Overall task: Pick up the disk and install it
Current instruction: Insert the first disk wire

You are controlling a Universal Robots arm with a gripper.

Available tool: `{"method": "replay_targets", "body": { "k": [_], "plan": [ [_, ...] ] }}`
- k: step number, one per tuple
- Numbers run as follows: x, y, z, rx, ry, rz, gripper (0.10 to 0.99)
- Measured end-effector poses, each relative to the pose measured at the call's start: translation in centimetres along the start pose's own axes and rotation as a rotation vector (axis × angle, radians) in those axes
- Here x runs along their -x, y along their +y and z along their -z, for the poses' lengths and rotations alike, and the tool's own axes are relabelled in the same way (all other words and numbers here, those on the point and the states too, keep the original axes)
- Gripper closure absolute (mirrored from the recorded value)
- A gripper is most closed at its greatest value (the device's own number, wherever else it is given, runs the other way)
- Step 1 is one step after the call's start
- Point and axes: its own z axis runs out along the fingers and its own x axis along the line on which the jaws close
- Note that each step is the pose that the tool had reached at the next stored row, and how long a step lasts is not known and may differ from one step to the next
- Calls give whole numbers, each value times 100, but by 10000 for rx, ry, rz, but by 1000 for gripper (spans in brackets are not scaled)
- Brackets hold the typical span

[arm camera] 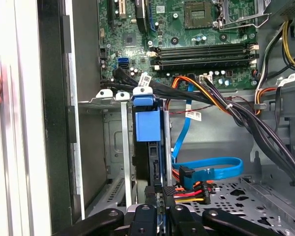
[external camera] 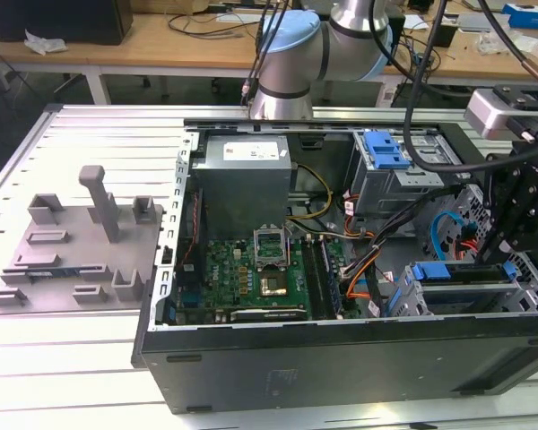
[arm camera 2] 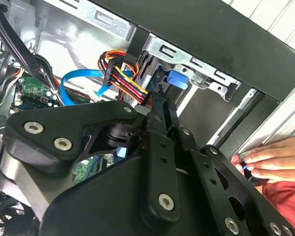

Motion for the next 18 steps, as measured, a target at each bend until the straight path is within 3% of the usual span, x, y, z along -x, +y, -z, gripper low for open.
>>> {"method": "replay_targets", "body": {
  "k": [18],
  "plan": [
    [4,0,-57,0,1,0,922]
  ]
}}
